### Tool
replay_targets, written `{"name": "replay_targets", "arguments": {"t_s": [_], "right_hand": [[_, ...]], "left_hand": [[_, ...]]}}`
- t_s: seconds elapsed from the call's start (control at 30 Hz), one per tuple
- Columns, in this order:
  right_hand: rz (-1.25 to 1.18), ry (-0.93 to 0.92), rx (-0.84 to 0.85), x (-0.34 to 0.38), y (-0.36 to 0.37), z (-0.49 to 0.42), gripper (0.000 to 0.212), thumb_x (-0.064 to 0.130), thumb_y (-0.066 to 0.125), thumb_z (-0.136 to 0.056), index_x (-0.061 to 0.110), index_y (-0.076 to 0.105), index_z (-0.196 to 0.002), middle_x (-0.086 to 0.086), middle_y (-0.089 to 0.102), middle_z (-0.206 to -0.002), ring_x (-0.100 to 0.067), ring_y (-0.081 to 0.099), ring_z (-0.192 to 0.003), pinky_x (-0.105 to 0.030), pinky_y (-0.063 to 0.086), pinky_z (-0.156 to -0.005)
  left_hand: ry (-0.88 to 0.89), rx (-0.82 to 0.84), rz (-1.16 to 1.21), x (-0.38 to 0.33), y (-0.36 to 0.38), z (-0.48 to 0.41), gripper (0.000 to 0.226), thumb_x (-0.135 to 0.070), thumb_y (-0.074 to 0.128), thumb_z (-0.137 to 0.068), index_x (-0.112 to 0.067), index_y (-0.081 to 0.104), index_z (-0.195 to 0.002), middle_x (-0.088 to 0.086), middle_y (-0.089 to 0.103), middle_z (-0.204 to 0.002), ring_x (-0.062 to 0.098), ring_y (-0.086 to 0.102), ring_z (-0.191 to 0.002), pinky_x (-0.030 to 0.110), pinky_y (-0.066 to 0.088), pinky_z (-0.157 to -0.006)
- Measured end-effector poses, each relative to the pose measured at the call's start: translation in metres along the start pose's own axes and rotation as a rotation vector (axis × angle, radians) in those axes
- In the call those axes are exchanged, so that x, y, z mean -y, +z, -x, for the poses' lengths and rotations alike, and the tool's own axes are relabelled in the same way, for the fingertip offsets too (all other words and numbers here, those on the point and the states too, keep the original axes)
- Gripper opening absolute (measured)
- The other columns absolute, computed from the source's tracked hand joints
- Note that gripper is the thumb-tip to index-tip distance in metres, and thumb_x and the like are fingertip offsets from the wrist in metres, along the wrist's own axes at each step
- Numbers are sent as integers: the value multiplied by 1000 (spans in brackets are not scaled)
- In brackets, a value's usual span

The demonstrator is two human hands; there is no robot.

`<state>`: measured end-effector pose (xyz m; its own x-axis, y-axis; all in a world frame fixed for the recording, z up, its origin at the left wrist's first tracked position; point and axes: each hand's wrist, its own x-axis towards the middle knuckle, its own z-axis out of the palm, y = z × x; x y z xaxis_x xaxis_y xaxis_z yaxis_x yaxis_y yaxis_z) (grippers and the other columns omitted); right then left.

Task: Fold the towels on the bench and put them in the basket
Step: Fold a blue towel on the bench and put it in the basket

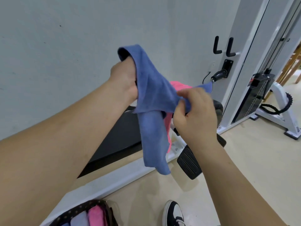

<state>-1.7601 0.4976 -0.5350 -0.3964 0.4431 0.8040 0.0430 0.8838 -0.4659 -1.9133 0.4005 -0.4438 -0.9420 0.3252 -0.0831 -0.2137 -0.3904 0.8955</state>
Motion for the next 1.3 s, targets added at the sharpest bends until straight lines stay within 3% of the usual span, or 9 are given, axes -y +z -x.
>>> {"name": "replay_targets", "arguments": {"t_s": [0.13, 0.23, 0.37, 0.53, 0.63, 0.77, 0.9, 1.13, 1.3], "right_hand": [[187, 47, 271, -5, 20, 3, 30, 15, 48, -81, 11, 76, -90, -7, 72, -93, -39, 63, -88, -49, 50, -84], [242, 56, 293, 7, 29, 3, 34, 19, 48, -79, 14, 77, -96, -7, 71, -101, -39, 63, -95, -53, 47, -96], [-9, 163, 362, 34, 37, 6, 50, 8, 54, -83, 19, 63, -131, -1, 58, -133, -24, 51, -125, -40, 47, -95], [-666, 236, 824, 100, 47, 24, 80, 13, 78, -86, 33, 40, -153, 16, 45, -152, 2, 42, -139, -26, 40, -112], [-962, 412, 949, 136, 59, 34, 54, 25, 82, -88, 23, 59, -136, 4, 71, -129, -11, 67, -120, -34, 54, -100], [-1069, 527, 901, 152, 87, 38, 30, 23, 74, -95, 14, 69, -122, -6, 76, -116, -20, 72, -112, -41, 56, -100], [-789, 340, 986, 157, 118, 48, 22, 7, 59, -100, 16, 75, -112, -1, 79, -106, -17, 73, -104, -41, 58, -98], [-524, 447, 773, 163, 163, 57, 28, 13, 48, -95, 25, 73, -97, -1, 76, -90, -15, 69, -83, -34, 56, -79], [108, 280, 768, 109, 191, 56, 25, 20, 45, -94, 31, 65, -105, 0, 68, -99, -31, 60, -90, -37, 46, -74]], "left_hand": [[66, -72, -214, -22, -37, 19, 28, -45, 80, -78, -21, 68, -82, -6, 69, -64, 14, 70, -58, 28, 60, -61], [148, -123, -370, -36, -68, 28, 31, -51, 75, -82, -24, 62, -74, -9, 63, -60, 12, 64, -56, 26, 53, -55], [169, -119, -527, -57, -102, 42, 39, -52, 68, -87, -26, 48, -66, -8, 48, -56, 12, 51, -53, 23, 43, -49], [47, 105, -987, -56, -138, 65, 43, -53, 67, -89, -11, 65, -78, 11, 64, -65, 19, 65, -61, 29, 54, -59], [74, 174, -1089, -47, -165, 73, 42, -47, 65, -93, -6, 72, -89, 18, 71, -79, 24, 69, -71, 35, 56, -70], [49, 234, -1080, -45, -207, 80, 26, -34, 69, -95, -9, 77, -96, 14, 78, -93, 15, 69, -76, 31, 55, -71], [21, 215, -1078, -43, -255, 79, 22, -22, 64, -91, -4, 73, -101, 15, 76, -93, 27, 69, -83, 46, 57, -79], [91, -46, -1310, -13, -323, 65, 26, 4, 44, -77, -14, 60, -68, -3, 52, -60, 15, 45, -58, 25, 33, -52], [104, -215, -1374, -12, -371, 37, 34, 8, 45, -69, -16, 69, -71, 6, 69, -72, 25, 62, -70, 33, 50, -58]]}}
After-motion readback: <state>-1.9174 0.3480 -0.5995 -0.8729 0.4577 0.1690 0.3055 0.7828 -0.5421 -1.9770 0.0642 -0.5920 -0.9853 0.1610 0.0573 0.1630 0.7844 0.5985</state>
